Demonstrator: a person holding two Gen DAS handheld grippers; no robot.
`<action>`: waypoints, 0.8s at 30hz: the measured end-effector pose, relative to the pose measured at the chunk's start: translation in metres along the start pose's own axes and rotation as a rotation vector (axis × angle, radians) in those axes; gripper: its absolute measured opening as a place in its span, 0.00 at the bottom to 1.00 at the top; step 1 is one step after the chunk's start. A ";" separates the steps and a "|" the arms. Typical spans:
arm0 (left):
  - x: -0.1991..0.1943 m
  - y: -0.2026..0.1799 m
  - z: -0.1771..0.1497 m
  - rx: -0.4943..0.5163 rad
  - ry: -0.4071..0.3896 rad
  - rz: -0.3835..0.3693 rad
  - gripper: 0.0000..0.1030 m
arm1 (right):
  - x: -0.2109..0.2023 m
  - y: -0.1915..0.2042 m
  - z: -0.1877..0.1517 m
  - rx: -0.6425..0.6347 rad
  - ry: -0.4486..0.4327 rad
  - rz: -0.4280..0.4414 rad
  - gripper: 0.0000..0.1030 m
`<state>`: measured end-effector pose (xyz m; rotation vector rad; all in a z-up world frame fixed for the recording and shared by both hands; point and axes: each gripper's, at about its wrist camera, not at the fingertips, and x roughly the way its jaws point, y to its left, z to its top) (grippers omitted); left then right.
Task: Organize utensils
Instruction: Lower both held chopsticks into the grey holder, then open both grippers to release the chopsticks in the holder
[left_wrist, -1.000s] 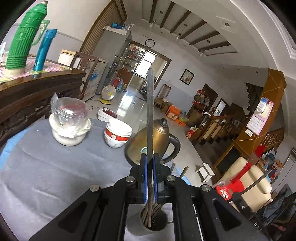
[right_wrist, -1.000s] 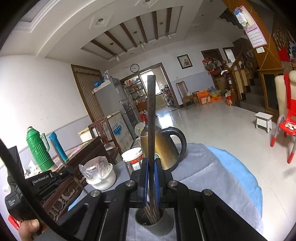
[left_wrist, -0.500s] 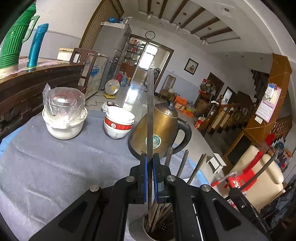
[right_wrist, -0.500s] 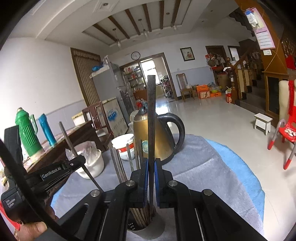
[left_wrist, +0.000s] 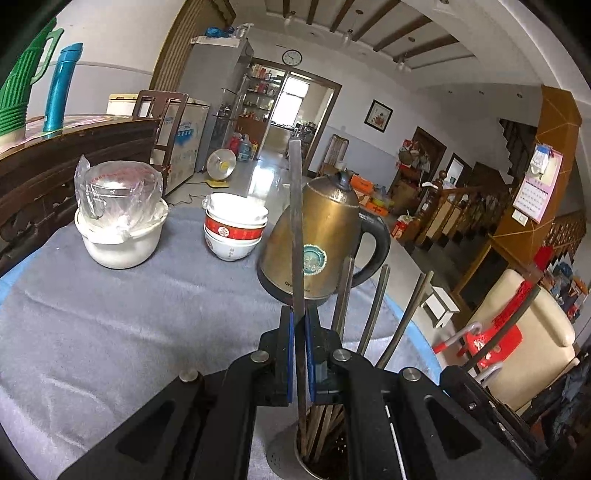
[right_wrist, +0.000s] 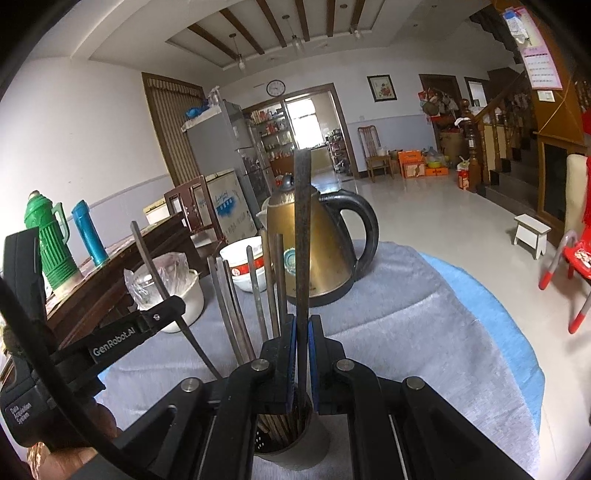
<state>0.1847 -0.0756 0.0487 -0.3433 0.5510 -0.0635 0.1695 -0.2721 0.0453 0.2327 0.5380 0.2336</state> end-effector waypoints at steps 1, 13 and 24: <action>0.000 -0.001 -0.001 0.003 0.004 -0.002 0.06 | 0.000 0.000 -0.001 0.000 0.002 0.000 0.07; 0.001 -0.009 -0.018 0.052 0.062 -0.014 0.06 | 0.009 -0.002 -0.012 0.000 0.066 0.008 0.07; -0.018 -0.002 -0.019 0.031 0.112 -0.031 0.20 | 0.002 -0.004 -0.007 0.012 0.105 -0.016 0.33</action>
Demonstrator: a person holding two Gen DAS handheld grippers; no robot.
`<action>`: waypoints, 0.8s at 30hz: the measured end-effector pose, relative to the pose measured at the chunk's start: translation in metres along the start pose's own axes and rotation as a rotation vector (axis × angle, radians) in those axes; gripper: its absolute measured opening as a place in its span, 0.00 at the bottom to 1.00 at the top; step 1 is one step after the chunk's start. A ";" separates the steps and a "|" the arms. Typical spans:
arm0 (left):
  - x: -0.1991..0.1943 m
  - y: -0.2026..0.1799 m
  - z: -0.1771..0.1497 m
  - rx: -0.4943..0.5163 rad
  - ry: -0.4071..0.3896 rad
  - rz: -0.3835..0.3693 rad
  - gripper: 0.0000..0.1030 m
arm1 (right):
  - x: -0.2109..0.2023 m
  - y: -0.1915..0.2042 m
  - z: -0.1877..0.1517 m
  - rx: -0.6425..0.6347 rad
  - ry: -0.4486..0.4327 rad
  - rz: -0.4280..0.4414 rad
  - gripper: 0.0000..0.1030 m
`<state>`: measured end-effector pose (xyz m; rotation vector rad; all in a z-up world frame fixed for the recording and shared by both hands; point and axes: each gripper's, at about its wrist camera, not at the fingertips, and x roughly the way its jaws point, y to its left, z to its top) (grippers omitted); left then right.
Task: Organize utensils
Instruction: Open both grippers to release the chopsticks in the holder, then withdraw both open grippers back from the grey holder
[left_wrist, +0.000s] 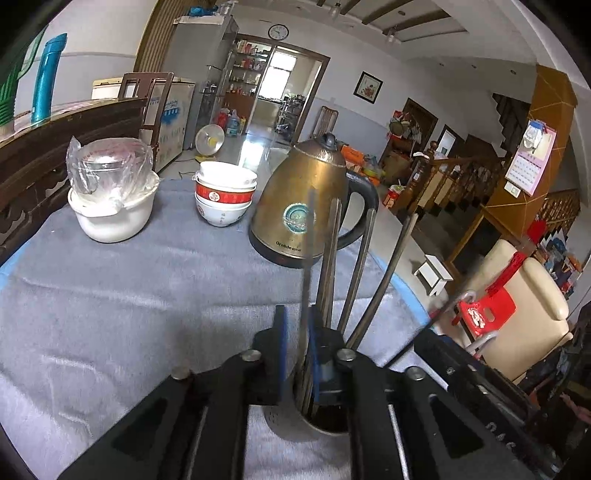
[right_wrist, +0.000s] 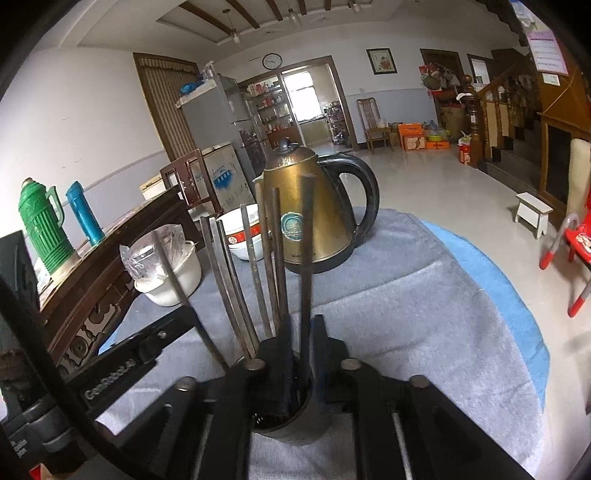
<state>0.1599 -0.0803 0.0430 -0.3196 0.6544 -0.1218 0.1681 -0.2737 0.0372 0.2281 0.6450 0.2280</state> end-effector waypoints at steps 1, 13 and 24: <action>-0.005 0.002 0.001 -0.006 -0.006 -0.002 0.24 | -0.005 0.000 0.001 0.005 -0.013 -0.001 0.50; -0.075 0.035 -0.017 0.008 -0.042 0.078 0.63 | -0.079 -0.002 -0.021 0.054 -0.103 -0.014 0.66; -0.093 0.053 -0.049 0.048 0.064 0.121 0.72 | -0.083 0.028 -0.091 -0.023 0.054 -0.001 0.66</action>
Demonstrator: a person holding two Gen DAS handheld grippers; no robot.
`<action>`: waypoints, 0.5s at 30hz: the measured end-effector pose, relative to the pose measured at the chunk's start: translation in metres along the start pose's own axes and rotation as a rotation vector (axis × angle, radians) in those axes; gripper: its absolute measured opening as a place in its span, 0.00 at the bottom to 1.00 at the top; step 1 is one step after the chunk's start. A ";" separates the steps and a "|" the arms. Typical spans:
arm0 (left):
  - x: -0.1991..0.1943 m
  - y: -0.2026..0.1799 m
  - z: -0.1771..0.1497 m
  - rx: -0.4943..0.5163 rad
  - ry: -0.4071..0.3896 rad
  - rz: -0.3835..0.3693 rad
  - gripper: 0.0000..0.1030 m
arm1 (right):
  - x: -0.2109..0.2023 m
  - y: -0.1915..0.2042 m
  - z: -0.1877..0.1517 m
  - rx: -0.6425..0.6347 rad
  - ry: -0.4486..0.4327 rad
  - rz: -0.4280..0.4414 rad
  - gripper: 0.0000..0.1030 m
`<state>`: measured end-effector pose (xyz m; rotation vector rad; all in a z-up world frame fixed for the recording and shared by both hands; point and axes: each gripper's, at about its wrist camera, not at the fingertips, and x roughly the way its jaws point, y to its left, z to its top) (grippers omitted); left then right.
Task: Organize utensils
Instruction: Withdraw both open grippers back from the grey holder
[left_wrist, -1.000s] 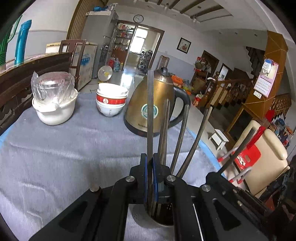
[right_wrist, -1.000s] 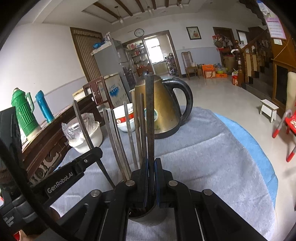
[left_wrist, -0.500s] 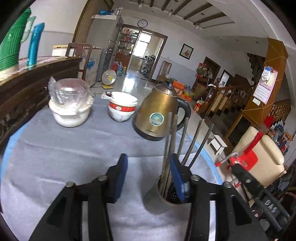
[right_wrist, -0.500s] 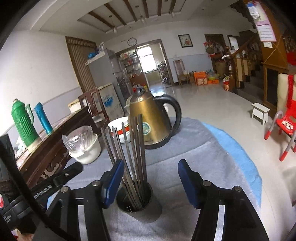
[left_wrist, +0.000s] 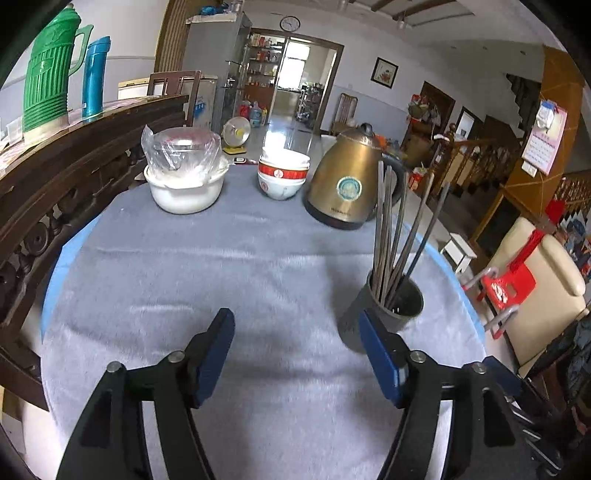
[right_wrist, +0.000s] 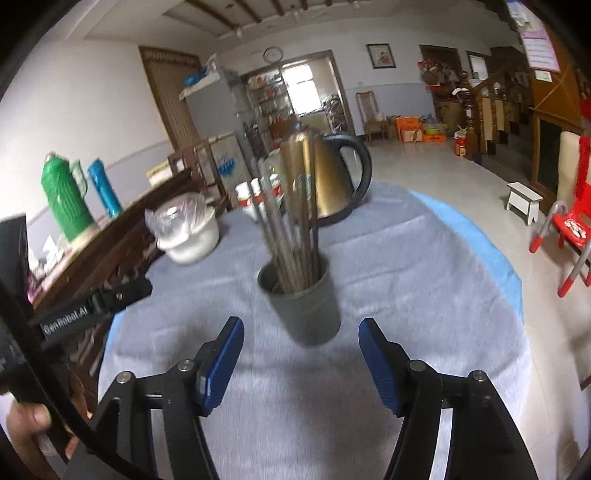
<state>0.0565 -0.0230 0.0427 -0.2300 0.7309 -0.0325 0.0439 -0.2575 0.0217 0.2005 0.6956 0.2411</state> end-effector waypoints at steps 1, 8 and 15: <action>-0.003 -0.001 -0.001 0.009 0.004 0.001 0.73 | -0.001 0.003 -0.004 -0.009 0.006 -0.003 0.66; -0.010 0.003 -0.013 0.053 0.028 0.038 0.78 | 0.002 0.014 -0.016 -0.026 0.036 -0.006 0.71; -0.001 0.009 -0.025 0.072 0.087 0.145 0.78 | 0.007 0.017 -0.023 -0.041 0.088 -0.006 0.71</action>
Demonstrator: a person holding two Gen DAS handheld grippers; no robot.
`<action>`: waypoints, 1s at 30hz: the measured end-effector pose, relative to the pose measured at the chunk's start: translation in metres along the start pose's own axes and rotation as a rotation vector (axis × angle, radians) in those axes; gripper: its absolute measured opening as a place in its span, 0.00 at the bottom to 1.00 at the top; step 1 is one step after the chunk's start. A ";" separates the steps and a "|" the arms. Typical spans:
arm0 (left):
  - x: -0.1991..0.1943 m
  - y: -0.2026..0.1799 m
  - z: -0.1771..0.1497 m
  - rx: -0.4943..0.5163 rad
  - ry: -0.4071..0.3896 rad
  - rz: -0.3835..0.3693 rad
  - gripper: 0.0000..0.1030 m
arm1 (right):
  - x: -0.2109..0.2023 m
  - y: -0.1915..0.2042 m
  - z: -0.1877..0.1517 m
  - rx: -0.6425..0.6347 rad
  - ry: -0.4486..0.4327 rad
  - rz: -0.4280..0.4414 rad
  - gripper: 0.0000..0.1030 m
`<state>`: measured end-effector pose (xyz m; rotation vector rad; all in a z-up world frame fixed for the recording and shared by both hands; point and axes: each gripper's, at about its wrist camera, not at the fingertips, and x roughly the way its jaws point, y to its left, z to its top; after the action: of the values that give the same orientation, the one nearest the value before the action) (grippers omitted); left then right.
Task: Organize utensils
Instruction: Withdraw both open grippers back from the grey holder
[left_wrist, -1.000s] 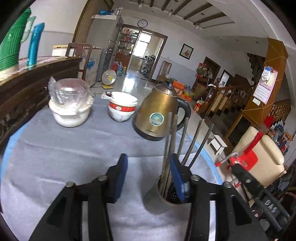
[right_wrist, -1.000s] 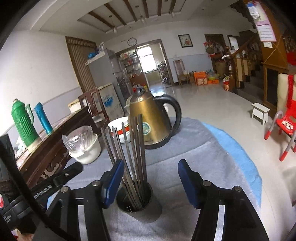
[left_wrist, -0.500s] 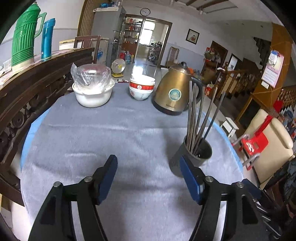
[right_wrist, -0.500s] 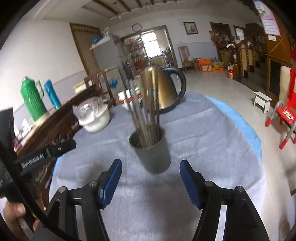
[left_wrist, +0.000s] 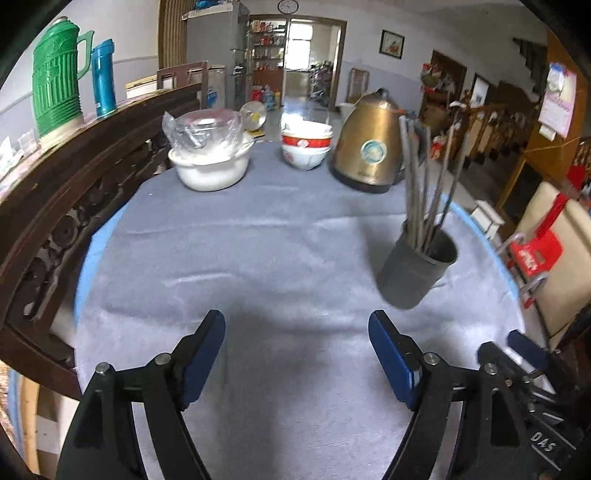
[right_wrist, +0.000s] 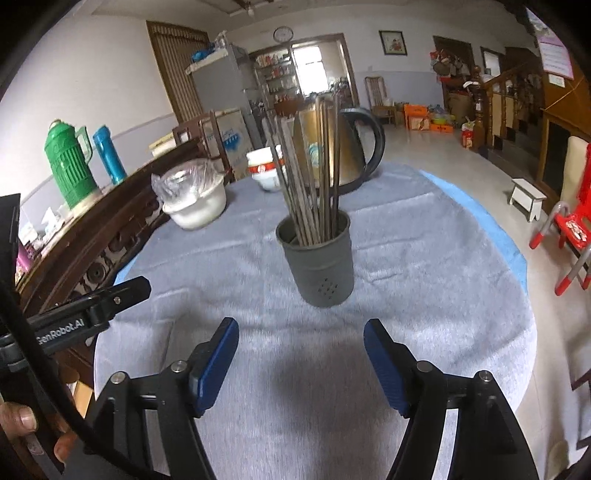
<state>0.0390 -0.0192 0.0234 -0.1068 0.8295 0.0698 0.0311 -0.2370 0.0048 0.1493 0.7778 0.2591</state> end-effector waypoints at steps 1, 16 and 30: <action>-0.001 -0.001 0.001 -0.001 -0.002 0.005 0.78 | 0.001 0.000 0.001 -0.004 0.008 -0.008 0.71; -0.002 -0.013 0.005 0.040 0.023 0.024 0.81 | 0.003 -0.012 0.009 0.017 0.029 -0.026 0.72; 0.015 -0.032 0.001 0.104 0.089 0.077 0.81 | 0.023 -0.025 0.009 0.023 0.144 -0.042 0.72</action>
<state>0.0538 -0.0509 0.0152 0.0199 0.9246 0.0944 0.0579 -0.2546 -0.0102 0.1367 0.9262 0.2228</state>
